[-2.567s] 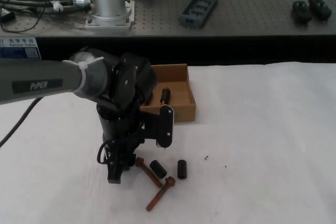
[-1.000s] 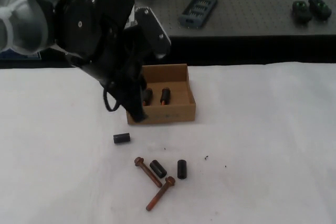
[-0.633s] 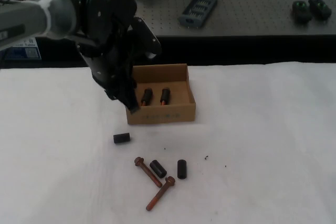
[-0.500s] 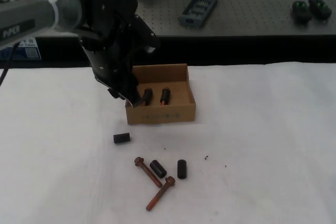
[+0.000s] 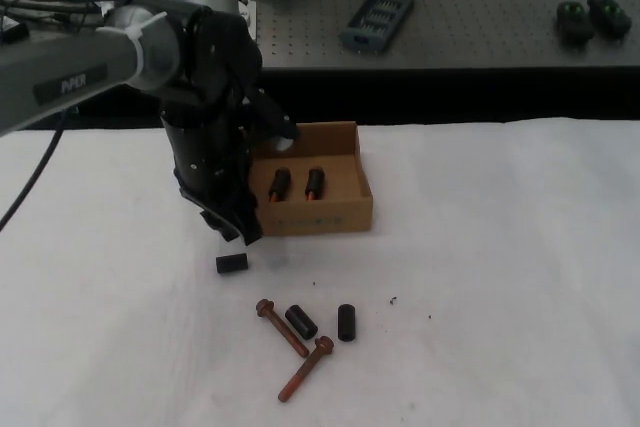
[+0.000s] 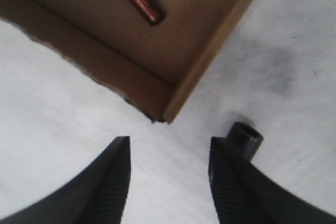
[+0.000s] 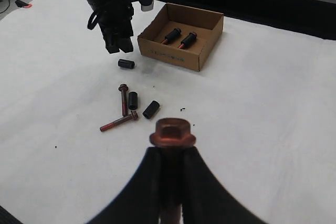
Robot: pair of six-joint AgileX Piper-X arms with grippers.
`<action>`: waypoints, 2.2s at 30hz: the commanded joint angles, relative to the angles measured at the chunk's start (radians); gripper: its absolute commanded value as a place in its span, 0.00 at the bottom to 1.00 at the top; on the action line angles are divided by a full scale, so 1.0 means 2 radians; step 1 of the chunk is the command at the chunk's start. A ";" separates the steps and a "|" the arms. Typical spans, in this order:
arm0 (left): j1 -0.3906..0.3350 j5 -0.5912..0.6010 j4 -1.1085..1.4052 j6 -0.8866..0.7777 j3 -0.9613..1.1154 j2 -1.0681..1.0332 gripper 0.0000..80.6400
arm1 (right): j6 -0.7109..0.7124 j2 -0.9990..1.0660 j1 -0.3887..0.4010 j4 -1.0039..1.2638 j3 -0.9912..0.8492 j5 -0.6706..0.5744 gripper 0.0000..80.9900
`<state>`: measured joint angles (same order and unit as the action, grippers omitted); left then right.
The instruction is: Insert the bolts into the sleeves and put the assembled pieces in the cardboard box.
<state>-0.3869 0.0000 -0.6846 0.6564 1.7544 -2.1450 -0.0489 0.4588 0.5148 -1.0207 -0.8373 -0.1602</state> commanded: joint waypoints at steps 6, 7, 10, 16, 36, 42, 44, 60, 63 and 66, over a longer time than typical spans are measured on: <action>0.001 0.042 -0.033 0.046 0.003 -0.003 0.36 | 0.003 -0.003 -0.003 0.001 -0.001 -0.004 0.05; 0.001 0.044 -0.036 0.052 0.001 -0.005 0.35 | 0.003 -0.003 -0.003 0.001 -0.001 -0.004 0.05; 0.001 0.044 -0.043 0.053 0.000 -0.010 0.33 | 0.003 -0.003 -0.003 0.001 -0.001 -0.004 0.05; 0.001 0.051 -0.065 0.054 0.000 -0.021 0.33 | 0.003 -0.003 -0.003 0.001 -0.001 -0.004 0.05; 0.000 0.062 -0.073 0.053 0.000 -0.045 0.21 | 0.003 -0.003 -0.003 0.001 -0.001 -0.003 0.05; -0.003 0.062 -0.073 0.043 0.000 -0.041 0.01 | 0.003 -0.003 -0.003 0.001 -0.001 0.014 0.05; -0.003 0.062 -0.073 0.026 0.000 -0.038 0.01 | 0.003 -0.003 -0.003 0.001 -0.001 0.014 0.05; -0.006 0.251 -0.098 -0.119 0.000 0.112 0.01 | -0.002 -0.003 -0.003 0.092 -0.001 0.015 0.05; -0.009 0.252 -0.102 -0.119 0.000 0.145 0.01 | -0.002 -0.003 -0.003 0.107 -0.001 0.015 0.05; -0.010 0.252 -0.102 -0.127 0.000 0.175 0.01 | -0.002 -0.003 -0.003 0.121 -0.001 0.015 0.05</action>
<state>-0.4014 0.4910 -0.8653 0.4201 1.7522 -1.8421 -0.0500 0.4588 0.5148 -0.8191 -0.8373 -0.1283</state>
